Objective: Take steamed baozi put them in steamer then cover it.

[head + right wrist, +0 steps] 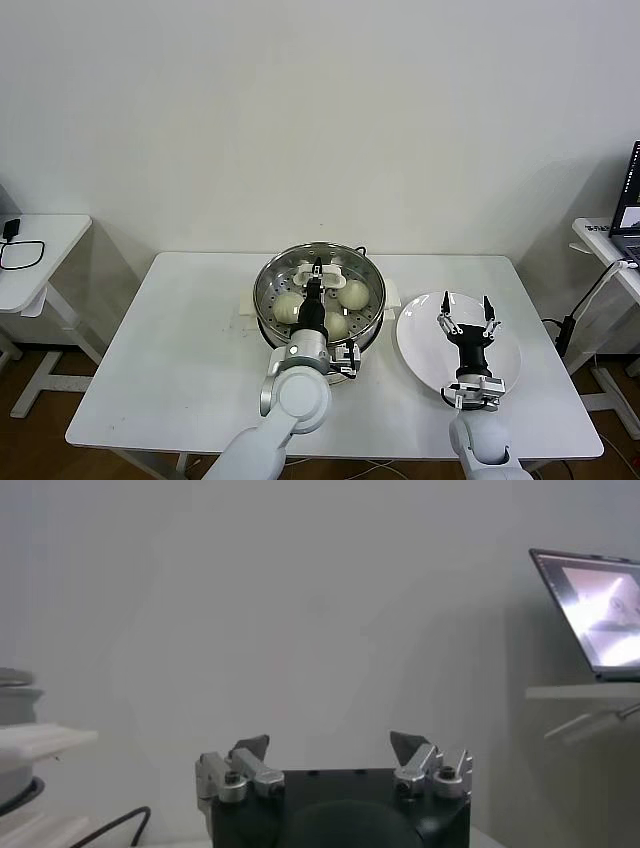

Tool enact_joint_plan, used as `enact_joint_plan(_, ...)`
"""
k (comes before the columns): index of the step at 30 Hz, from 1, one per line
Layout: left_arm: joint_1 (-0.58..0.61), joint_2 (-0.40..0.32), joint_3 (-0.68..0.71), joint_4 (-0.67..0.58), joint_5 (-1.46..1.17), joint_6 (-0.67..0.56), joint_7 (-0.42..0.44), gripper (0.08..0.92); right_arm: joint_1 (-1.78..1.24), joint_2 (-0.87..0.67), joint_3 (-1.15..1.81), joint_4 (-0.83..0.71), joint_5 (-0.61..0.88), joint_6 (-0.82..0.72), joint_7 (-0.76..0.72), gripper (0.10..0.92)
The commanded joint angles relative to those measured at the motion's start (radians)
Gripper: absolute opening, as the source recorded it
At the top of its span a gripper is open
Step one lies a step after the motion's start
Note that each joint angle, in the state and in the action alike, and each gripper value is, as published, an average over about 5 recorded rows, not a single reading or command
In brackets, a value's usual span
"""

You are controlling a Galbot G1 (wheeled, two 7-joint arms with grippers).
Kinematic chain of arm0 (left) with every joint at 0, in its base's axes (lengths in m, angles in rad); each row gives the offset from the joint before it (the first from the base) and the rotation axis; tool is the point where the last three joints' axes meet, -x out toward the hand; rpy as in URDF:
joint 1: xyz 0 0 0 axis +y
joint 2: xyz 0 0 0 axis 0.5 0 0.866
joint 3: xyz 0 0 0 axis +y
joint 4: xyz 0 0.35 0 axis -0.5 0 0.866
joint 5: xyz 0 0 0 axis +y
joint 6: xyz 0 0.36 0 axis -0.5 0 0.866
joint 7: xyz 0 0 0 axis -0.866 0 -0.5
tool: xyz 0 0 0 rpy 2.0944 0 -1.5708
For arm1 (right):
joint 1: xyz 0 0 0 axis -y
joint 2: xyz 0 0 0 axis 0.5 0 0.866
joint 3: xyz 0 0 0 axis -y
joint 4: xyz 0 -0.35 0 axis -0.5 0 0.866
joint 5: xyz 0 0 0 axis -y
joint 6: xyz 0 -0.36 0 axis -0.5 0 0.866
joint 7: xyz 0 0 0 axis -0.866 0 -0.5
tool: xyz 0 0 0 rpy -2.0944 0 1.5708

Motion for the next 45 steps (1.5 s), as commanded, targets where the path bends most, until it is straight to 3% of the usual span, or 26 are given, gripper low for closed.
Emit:
enact_joint_plan(1,-0.006,-0.011,0.0,0.026,0.012,-0.002,-0.003,0.189,0.0,0.003,-0.001,-0.002,-0.003,0.002,0.0,0.823)
enact_joint_plan(17,0.01,-0.021,-0.029,0.014,0.023,-0.021,0.0,0.201,-0.001,0.001,-0.002,-0.002,-0.003,0.002,-0.002,0.823)
enact_joint_plan(26,0.07,-0.006,-0.021,-0.106,0.013,-0.016,0.013,0.435,0.002,0.0,-0.005,-0.003,-0.003,0.0,-0.001,0.823)
enact_joint_plan(34,0.23,0.087,-0.038,-0.384,-0.132,-0.012,-0.003,0.669,0.008,-0.006,-0.011,0.006,0.0,-0.016,0.0,0.823)
enact_joint_plan(38,0.343,0.137,-0.133,-0.559,-0.337,-0.033,-0.075,0.775,-0.003,-0.029,-0.04,0.035,0.018,-0.077,0.014,0.823)
enact_joint_plan(40,0.4,0.157,-0.207,-0.619,-0.501,-0.048,-0.154,0.807,-0.014,-0.042,-0.059,0.056,0.039,-0.114,0.027,0.823)
enact_joint_plan(45,0.481,0.132,-0.507,-0.586,-1.074,-0.207,-0.422,0.822,-0.048,-0.064,-0.07,0.103,0.081,-0.155,0.026,0.823)
